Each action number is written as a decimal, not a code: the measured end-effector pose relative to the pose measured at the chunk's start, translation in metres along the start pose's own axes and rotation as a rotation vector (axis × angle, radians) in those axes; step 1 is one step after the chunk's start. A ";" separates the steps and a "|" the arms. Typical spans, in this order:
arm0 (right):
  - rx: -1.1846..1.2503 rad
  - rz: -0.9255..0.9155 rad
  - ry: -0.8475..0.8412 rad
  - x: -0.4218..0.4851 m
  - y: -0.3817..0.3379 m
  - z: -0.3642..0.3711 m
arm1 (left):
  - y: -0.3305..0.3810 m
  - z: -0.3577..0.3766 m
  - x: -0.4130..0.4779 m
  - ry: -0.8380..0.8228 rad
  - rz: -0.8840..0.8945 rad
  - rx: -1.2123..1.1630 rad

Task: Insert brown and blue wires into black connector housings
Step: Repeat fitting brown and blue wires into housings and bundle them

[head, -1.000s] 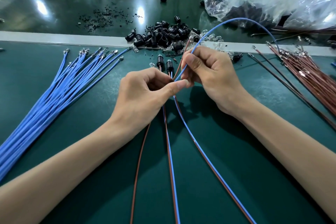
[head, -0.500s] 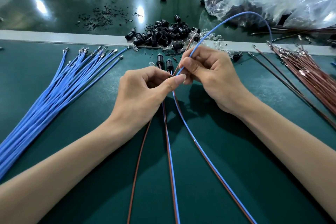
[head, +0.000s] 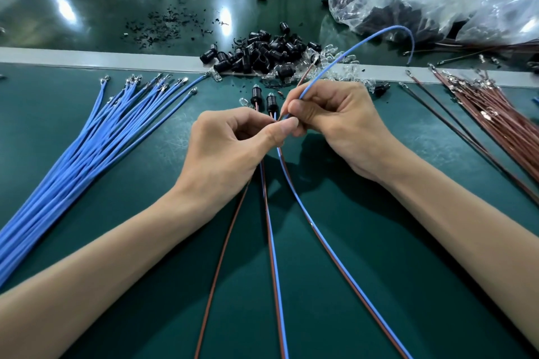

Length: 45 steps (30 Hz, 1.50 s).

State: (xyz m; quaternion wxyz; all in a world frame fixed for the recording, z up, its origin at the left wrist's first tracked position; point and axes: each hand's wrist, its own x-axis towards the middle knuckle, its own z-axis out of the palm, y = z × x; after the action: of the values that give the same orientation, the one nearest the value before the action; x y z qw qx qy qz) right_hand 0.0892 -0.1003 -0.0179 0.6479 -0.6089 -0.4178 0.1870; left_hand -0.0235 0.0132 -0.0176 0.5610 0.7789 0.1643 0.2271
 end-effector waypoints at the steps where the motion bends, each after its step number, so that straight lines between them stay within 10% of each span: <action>1: 0.014 -0.005 0.018 0.000 0.000 0.000 | 0.000 0.000 0.000 0.000 0.000 -0.004; 24: -0.011 0.076 -0.092 0.000 -0.002 -0.002 | 0.003 -0.002 0.000 -0.031 -0.010 -0.061; 45: 0.057 0.049 0.140 0.001 0.000 -0.002 | -0.006 -0.002 0.002 0.083 0.051 0.008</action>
State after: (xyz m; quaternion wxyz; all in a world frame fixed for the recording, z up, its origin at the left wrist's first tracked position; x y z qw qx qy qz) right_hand 0.0910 -0.1010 -0.0173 0.6879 -0.6116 -0.3512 0.1717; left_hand -0.0230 0.0181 -0.0219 0.5448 0.7749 0.1685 0.2727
